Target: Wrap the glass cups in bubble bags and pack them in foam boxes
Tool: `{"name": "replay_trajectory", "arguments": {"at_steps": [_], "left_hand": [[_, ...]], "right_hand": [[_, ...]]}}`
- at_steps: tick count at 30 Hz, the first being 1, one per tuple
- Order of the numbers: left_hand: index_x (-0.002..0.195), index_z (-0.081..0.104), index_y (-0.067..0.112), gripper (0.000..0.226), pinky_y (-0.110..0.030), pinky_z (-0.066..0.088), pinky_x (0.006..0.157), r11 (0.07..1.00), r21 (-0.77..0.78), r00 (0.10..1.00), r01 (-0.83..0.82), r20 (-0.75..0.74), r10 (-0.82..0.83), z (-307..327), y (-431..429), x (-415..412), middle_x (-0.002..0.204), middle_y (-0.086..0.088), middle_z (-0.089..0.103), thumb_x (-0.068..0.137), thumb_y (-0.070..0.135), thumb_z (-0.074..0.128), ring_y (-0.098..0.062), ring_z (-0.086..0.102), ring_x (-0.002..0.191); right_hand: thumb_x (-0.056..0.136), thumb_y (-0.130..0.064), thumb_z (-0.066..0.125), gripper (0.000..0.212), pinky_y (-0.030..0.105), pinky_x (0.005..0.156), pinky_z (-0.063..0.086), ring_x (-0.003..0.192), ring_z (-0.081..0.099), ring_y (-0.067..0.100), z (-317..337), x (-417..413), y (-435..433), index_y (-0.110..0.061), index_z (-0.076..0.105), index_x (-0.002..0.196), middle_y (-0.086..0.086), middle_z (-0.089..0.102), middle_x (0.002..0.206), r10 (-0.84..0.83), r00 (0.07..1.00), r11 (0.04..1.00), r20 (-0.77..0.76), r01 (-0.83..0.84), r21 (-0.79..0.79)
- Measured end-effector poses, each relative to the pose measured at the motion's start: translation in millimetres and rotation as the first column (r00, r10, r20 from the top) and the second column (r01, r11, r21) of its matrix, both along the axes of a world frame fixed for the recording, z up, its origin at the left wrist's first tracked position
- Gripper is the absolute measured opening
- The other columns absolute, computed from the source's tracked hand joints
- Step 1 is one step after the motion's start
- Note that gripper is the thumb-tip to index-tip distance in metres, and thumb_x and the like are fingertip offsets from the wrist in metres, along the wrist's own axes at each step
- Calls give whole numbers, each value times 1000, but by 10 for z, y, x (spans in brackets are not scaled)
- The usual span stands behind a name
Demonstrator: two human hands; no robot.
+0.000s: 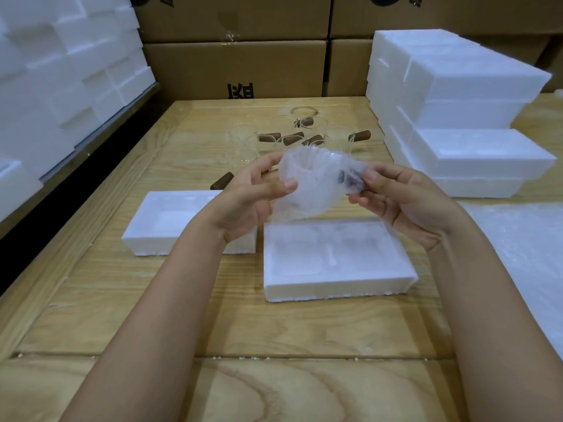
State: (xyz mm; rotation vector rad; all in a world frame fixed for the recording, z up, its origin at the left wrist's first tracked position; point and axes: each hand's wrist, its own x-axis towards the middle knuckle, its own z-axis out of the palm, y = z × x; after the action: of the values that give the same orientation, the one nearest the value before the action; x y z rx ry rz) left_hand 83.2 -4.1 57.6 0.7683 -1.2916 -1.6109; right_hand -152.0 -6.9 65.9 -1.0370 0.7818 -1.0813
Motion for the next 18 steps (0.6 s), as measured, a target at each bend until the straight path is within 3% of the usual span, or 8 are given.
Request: {"name": "replay_trajectory", "arguments": {"at_steps": [6, 9, 14, 18], "left_hand": [[123, 52, 14, 70, -34, 53, 91, 996, -45, 997, 71, -8, -71, -24, 8, 57, 114, -4, 63, 57, -2, 70, -23, 58, 113], [123, 53, 17, 69, -32, 54, 85, 996, -56, 998, 65, 21, -64, 5, 24, 82, 112, -3, 65, 57, 7, 72, -21, 61, 109], [130, 53, 27, 70, -35, 49, 92, 986, -96, 977, 135, 177, -117, 85, 52, 134, 122, -9, 54, 64, 19, 72, -28, 53, 109], [123, 60, 35, 61, -27, 51, 86, 967, -164, 920, 195, 373, -122, 135, 75, 193, 128, 10, 57, 65, 25, 73, -31, 55, 101]], "right_hand": [[65, -1, 62, 22, 16, 61, 55, 63, 71, 18, -8, -25, 15, -13, 78, 74, 7, 73, 75, 29, 999, 999, -16, -30, -45], [67, -3, 62, 20, 15, 58, 54, 61, 70, 17, -16, -32, 7, -12, 78, 76, 6, 73, 74, 51, 997, 996, -51, -54, -66], [72, -12, 64, 13, 16, 52, 51, 57, 65, 14, 9, -99, 25, -14, 76, 73, 9, 71, 71, 157, 976, 976, -154, -177, -126], [69, -14, 67, 14, 17, 49, 49, 54, 62, 15, -20, -122, 20, -3, 65, 78, 15, 70, 72, 237, 937, 964, -255, -259, -56]]}}
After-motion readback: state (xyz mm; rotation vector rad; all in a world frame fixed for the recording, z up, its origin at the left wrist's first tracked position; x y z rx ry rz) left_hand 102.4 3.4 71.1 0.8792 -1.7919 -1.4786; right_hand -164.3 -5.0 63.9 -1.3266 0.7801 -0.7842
